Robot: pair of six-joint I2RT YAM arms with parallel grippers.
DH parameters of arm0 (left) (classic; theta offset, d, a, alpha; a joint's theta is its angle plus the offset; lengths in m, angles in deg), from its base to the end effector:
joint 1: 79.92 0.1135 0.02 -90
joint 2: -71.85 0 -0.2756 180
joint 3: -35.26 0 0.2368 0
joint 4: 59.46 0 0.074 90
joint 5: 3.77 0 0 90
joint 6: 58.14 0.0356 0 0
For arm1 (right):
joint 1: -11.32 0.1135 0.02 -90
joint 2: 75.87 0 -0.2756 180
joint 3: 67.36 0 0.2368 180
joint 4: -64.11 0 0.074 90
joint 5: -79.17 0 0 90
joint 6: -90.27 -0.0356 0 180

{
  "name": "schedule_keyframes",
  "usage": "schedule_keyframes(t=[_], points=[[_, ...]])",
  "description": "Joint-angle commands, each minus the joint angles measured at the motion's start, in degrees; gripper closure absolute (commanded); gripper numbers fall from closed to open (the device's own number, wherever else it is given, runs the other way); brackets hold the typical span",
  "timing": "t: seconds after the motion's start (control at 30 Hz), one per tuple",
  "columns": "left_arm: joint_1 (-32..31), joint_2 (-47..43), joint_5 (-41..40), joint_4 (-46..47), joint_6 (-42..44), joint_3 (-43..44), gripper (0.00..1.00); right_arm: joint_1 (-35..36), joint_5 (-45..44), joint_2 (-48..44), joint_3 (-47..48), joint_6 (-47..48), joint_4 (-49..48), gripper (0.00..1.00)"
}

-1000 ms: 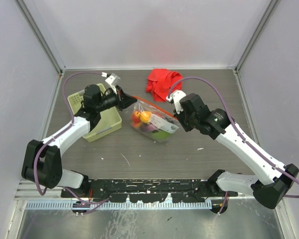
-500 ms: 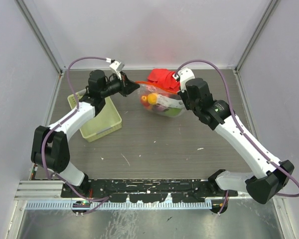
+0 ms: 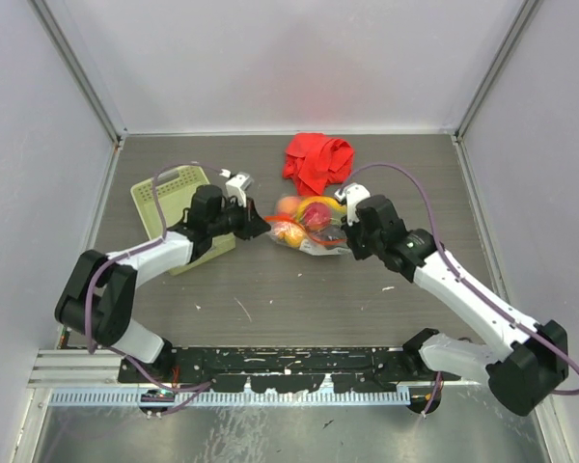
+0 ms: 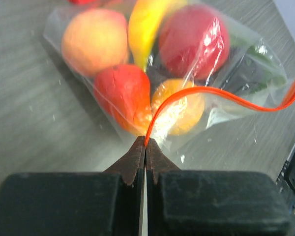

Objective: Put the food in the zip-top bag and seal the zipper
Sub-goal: Place the zipper food storage bag at the center of the board.

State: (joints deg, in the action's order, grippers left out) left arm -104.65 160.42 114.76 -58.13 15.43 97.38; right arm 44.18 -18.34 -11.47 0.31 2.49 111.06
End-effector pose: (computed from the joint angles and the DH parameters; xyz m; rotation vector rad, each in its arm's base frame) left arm 0.2840 -0.1495 0.2388 0.4802 2.0267 -0.9488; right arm 0.1843 0.1135 0.3001 -0.6390 2.2384 0.1157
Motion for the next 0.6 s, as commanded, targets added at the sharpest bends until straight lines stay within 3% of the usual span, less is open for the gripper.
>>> schedule_keyframes(t=[0.0, 0.33, 0.43, 0.57], points=[[-1.2, -9.7, -4.1, -2.7, -5.6, -4.7, 0.99, -0.1, 7.6, -8.8, -2.1, -7.9, -1.8, 0.99], [-3.2, -27.7, -3.4, -3.8, -21.4, -23.0, 0.93, -0.1, 19.0, -23.1, -15.6, -20.8, -3.2, 0.99], [-3.3, -33.4, -4.4, -7.7, -22.5, -25.5, 0.85, -0.1, 19.5, -25.7, -15.7, -22.9, -3.8, 0.98], [-3.2, -42.4, -10.0, -17.2, -21.6, -24.9, 0.59, -0.1, 15.8, -27.3, -15.0, -22.8, -2.8, 0.73]])
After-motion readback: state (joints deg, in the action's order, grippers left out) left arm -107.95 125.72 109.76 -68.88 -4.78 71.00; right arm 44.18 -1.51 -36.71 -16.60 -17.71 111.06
